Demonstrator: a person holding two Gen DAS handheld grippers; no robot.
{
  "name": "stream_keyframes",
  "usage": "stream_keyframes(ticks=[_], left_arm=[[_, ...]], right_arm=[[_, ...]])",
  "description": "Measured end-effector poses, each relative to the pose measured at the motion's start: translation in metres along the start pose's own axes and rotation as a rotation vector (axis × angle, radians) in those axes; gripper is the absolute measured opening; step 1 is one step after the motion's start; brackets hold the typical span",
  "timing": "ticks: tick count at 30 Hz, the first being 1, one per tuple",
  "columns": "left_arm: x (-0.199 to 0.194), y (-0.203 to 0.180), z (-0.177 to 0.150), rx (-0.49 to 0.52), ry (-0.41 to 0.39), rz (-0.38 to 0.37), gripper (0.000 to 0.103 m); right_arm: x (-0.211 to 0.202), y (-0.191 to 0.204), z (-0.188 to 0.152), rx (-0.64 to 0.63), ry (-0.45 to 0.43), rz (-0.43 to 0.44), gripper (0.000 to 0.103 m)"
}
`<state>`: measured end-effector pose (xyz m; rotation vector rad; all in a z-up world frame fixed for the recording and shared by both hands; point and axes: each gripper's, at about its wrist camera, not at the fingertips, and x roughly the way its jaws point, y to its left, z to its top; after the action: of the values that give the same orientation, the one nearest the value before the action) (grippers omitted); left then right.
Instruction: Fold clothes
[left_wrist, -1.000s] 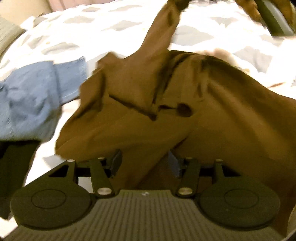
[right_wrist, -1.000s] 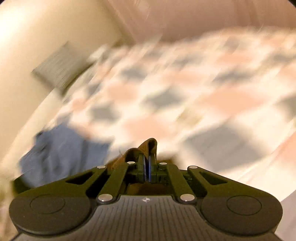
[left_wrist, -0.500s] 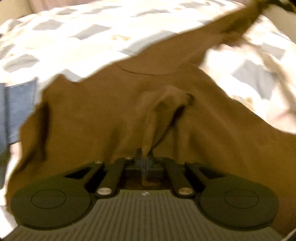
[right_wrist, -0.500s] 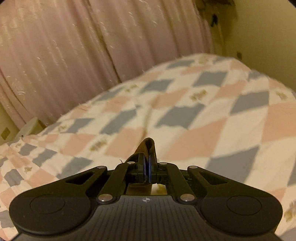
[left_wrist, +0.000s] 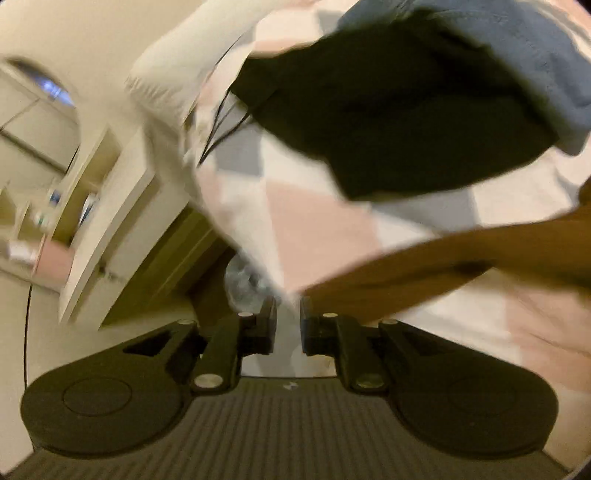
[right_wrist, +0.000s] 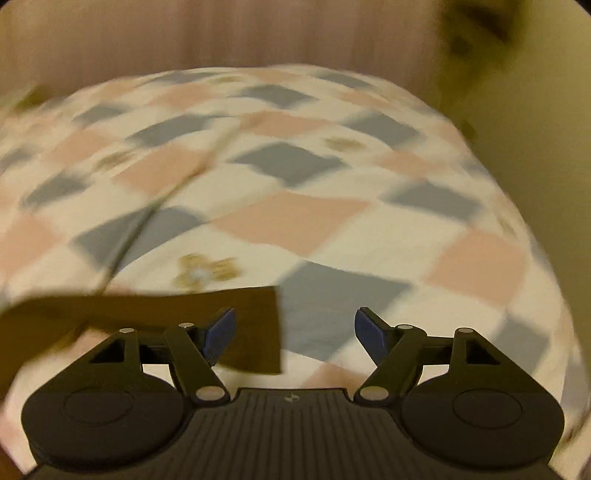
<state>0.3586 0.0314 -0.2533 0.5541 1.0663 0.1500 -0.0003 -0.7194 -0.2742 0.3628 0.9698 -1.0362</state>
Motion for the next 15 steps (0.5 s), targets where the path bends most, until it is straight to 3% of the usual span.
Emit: stream_keyframes(ticks=[2, 3, 6, 8, 10, 12, 15], left_arm=[[-0.011, -0.016, 0.0, 0.028, -0.049, -0.081, 0.012], [-0.017, -0.028, 0.002, 0.049, -0.078, -0.134, 0.019], [-0.035, -0.091, 0.024, 0.168, -0.2, -0.391, 0.034], [-0.035, -0.138, 0.043, 0.247, -0.246, -0.508, 0.042], [-0.023, -0.169, 0.059, 0.266, -0.247, -0.573, 0.043], [0.002, -0.186, 0.079, 0.237, -0.198, -0.599, 0.043], [0.04, -0.193, 0.11, 0.135, -0.123, -0.662, 0.043]], right_arm=[[-0.002, 0.049, 0.002, -0.18, -0.006, 0.136, 0.074], [-0.002, 0.072, 0.004, -0.25, -0.006, 0.205, 0.074], [-0.005, 0.159, 0.009, -0.438, 0.003, 0.445, 0.07], [-0.007, 0.223, 0.009, -0.562, 0.021, 0.578, 0.065], [-0.01, 0.28, 0.007, -0.68, 0.029, 0.671, 0.065], [-0.007, 0.325, 0.005, -0.793, -0.001, 0.69, 0.065], [0.005, 0.373, 0.01, -0.854, -0.027, 0.71, 0.065]])
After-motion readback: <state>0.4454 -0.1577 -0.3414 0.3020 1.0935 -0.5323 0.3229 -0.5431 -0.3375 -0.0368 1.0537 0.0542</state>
